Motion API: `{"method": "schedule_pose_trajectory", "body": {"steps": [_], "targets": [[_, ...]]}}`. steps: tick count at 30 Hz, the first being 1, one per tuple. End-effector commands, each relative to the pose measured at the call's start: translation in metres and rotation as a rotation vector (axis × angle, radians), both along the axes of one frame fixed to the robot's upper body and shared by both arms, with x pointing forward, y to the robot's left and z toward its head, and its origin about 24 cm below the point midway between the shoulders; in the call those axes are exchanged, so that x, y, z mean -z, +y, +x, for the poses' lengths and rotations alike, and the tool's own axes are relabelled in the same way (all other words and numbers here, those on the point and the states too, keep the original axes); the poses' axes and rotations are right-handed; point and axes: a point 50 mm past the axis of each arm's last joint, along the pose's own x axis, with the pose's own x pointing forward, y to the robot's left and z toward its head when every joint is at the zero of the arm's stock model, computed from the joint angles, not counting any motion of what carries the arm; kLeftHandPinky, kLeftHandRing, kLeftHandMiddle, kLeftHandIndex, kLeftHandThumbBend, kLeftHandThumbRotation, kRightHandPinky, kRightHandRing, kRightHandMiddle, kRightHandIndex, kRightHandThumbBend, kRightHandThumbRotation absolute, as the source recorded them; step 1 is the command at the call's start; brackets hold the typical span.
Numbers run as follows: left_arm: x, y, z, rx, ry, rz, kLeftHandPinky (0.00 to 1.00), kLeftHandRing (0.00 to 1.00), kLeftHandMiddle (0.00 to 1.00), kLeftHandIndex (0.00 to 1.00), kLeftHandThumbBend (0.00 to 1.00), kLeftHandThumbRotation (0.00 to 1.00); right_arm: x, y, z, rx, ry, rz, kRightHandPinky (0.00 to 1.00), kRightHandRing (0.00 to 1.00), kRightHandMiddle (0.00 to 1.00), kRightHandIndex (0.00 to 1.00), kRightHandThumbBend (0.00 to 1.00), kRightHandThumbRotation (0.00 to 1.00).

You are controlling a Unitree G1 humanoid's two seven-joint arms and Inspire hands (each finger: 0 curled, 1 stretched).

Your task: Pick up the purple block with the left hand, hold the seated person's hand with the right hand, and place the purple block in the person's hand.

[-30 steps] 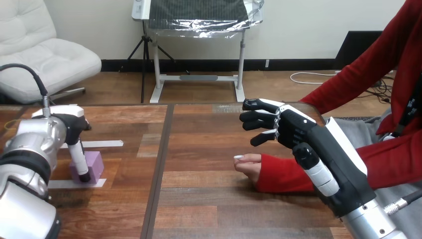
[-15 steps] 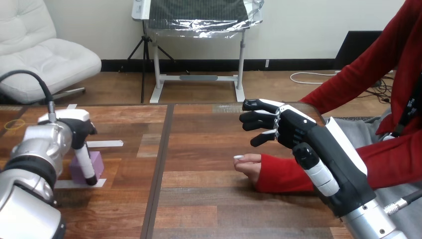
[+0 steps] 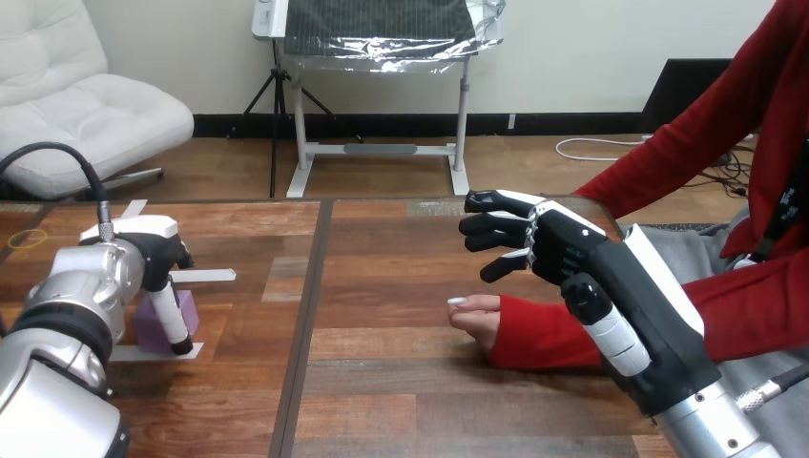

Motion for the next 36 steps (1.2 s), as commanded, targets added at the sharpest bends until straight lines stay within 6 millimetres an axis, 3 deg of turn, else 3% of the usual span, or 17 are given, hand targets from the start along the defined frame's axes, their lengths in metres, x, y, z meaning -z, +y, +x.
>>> {"method": "schedule_pose_trajectory", "body": {"steps": [1,10,14,25,36], "targets": [[-0.0091,-0.0049,0.0064,0.015,-0.047,-0.013,0.92,0.92,0.92,0.87,0.76,0.0,-0.018,0.0011,0.0026,-0.001,-0.093,0.02,0.61,0.73,0.76,0.79,1.0,1.0],[-0.0071,-0.007,0.006,0.019,-0.038,-0.014,0.9,0.92,0.92,0.87,0.67,0.0,-0.0183,0.0011,0.0023,0.0,-0.094,0.018,0.61,0.73,0.76,0.79,1.0,1.0],[-0.0067,-0.0081,0.0062,0.008,-0.034,-0.028,0.88,0.92,0.92,0.87,0.68,0.0,-0.0185,0.0011,0.0022,0.002,-0.097,0.019,0.61,0.73,0.76,0.79,1.0,1.0],[-0.0062,-0.0093,0.0064,0.002,-0.022,-0.023,0.65,0.86,0.88,0.86,0.67,0.0,-0.0184,0.001,0.0022,0.002,-0.099,0.021,0.6,0.74,0.76,0.79,1.0,1.0],[-0.0048,-0.0097,0.0059,-0.02,-0.011,-0.045,0.58,0.82,0.87,0.88,0.62,0.0,-0.0187,0.0016,0.0021,-0.004,-0.096,0.026,0.61,0.74,0.76,0.79,1.0,1.0]]}}
